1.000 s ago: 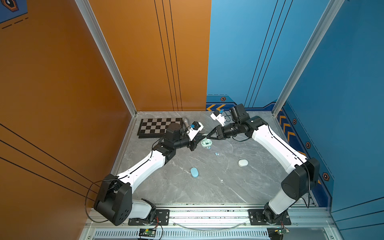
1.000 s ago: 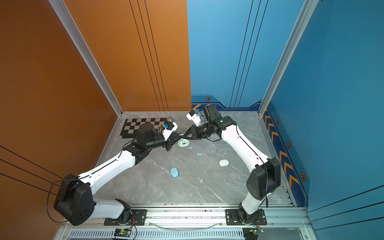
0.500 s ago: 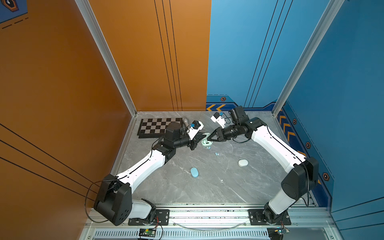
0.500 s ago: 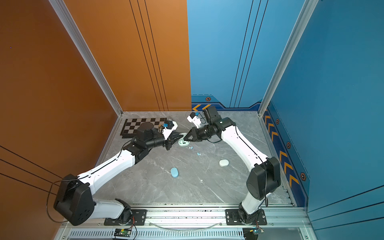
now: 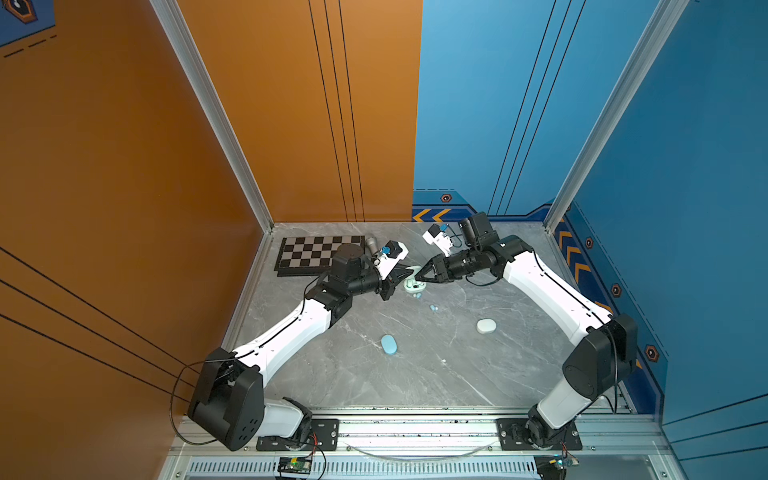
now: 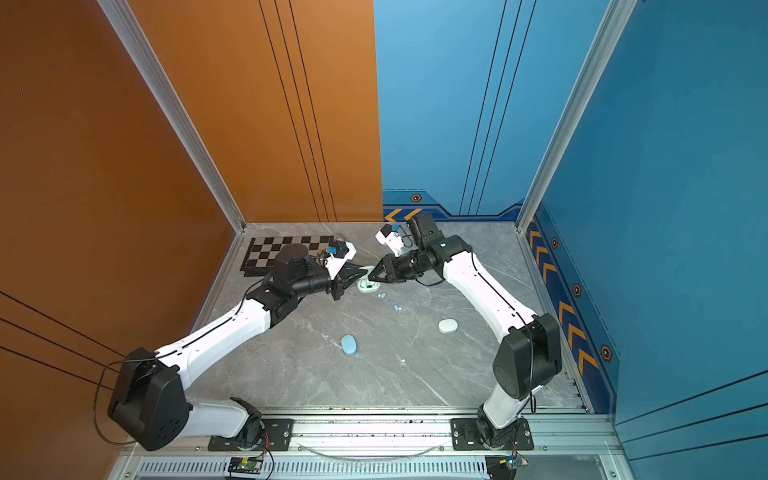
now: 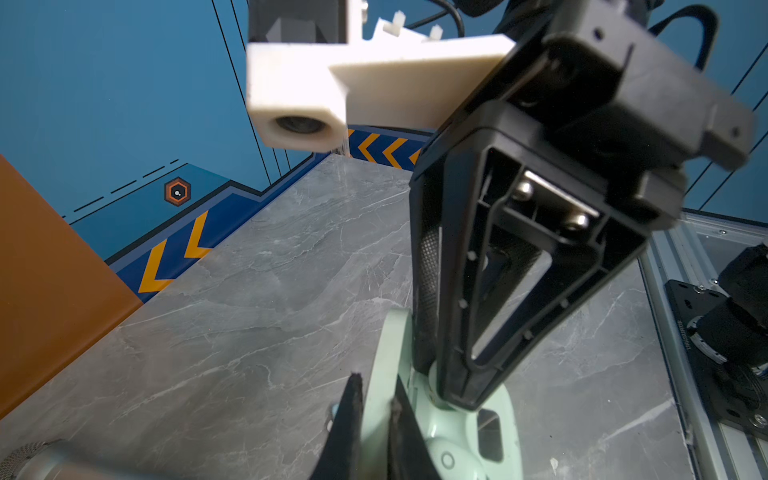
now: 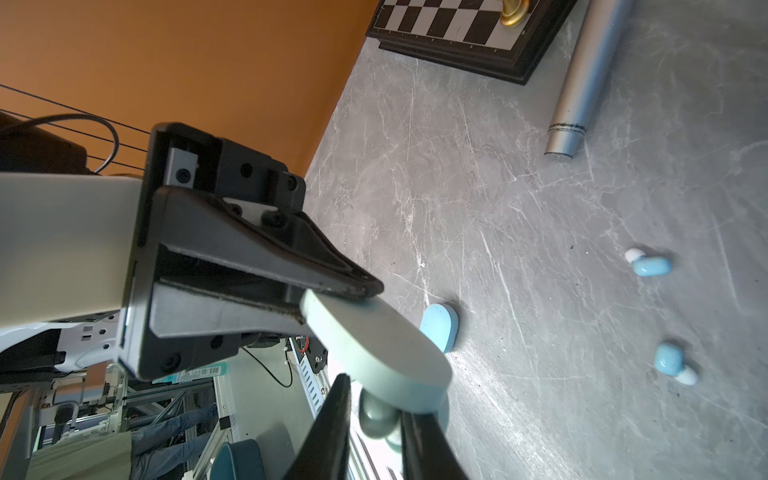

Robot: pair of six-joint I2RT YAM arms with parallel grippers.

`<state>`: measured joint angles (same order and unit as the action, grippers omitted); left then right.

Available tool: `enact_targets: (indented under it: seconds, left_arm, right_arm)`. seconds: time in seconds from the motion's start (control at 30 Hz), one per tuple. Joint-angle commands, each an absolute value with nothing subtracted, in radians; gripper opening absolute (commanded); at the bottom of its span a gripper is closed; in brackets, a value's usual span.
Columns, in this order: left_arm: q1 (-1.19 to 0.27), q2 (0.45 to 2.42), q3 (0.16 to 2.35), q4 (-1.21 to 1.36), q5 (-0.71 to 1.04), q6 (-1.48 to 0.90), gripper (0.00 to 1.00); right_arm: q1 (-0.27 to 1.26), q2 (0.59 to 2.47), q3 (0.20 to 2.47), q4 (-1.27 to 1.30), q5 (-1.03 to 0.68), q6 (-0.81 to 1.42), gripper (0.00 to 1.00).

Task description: Insert the wireless bluetooth earbuds into the charging case

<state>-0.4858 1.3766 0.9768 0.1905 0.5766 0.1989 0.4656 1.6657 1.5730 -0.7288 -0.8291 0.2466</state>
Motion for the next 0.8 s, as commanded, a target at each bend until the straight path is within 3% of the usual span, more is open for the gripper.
enact_targets:
  seconds: [0.0,0.33,0.57,0.63,0.77]
  left_arm:
    - [-0.500,1.376,1.021,0.218,0.596,0.203,0.00]
    - [-0.511,1.383,1.024,0.220,0.582,0.212,0.00]
    - [-0.527,1.398,1.021,0.239,0.552,0.213,0.00]
    - [-0.537,1.403,1.022,0.239,0.537,0.224,0.00]
    - [-0.583,1.428,1.011,0.239,0.473,0.275,0.00]
  right_arm:
    - [0.457,1.650,1.568,-0.734,-0.753,0.235,0.28]
    - [0.434,1.602,1.659,-0.721,-0.637,0.250,0.31]
    - [0.408,1.493,1.636,-0.588,-0.384,0.403,0.24]
    - [0.370,1.469,1.634,-0.575,-0.326,0.481,0.26]
    - [0.253,1.429,1.585,-0.569,-0.380,0.541,0.33]
